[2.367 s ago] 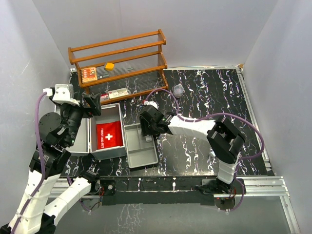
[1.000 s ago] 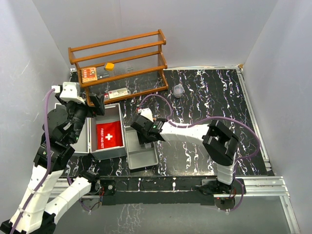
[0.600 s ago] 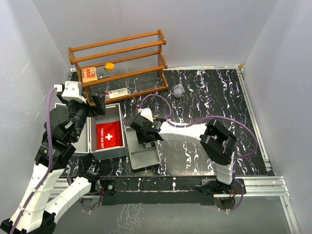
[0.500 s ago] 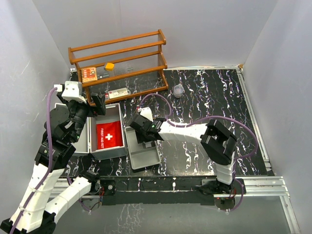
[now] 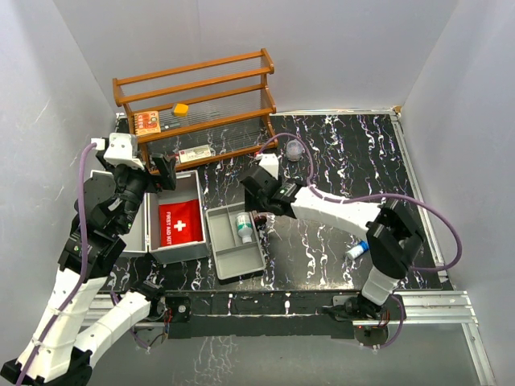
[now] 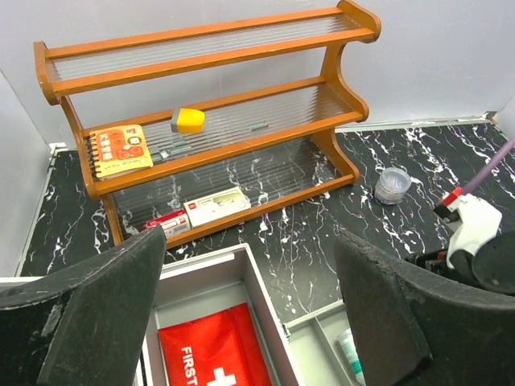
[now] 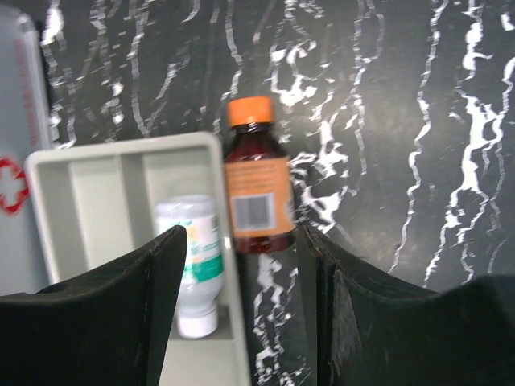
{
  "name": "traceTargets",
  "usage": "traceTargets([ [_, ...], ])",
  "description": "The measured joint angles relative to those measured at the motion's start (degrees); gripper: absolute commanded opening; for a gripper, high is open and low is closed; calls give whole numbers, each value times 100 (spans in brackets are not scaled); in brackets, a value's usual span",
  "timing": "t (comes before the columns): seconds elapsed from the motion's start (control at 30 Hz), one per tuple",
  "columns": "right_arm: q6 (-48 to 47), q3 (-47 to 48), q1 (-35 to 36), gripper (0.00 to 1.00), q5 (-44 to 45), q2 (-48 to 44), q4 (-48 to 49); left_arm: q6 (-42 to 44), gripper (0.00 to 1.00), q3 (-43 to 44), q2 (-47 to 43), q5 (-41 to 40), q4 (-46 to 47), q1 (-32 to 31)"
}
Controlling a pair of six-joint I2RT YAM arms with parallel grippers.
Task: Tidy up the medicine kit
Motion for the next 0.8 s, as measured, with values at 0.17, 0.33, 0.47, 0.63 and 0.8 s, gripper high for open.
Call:
traceTargets([
  [0.17, -348, -35, -369, 55, -289, 321, 63, -26, 84, 0, 22, 48, 0, 0],
  [0.33, -629, -33, -437, 47, -566, 772, 85, 7, 84, 2, 76, 52, 0, 0],
  [0.47, -734, -33, -535, 43, -728, 868, 181, 13, 84, 0, 120, 55, -2, 0],
  [0.63, -776, -33, -627, 45, -866, 881, 275, 11, 84, -4, 114, 55, 0, 0],
  [0.8, -866, -33, -682, 48, -1069, 1023, 420, 11, 85, -7, 120, 55, 0, 0],
])
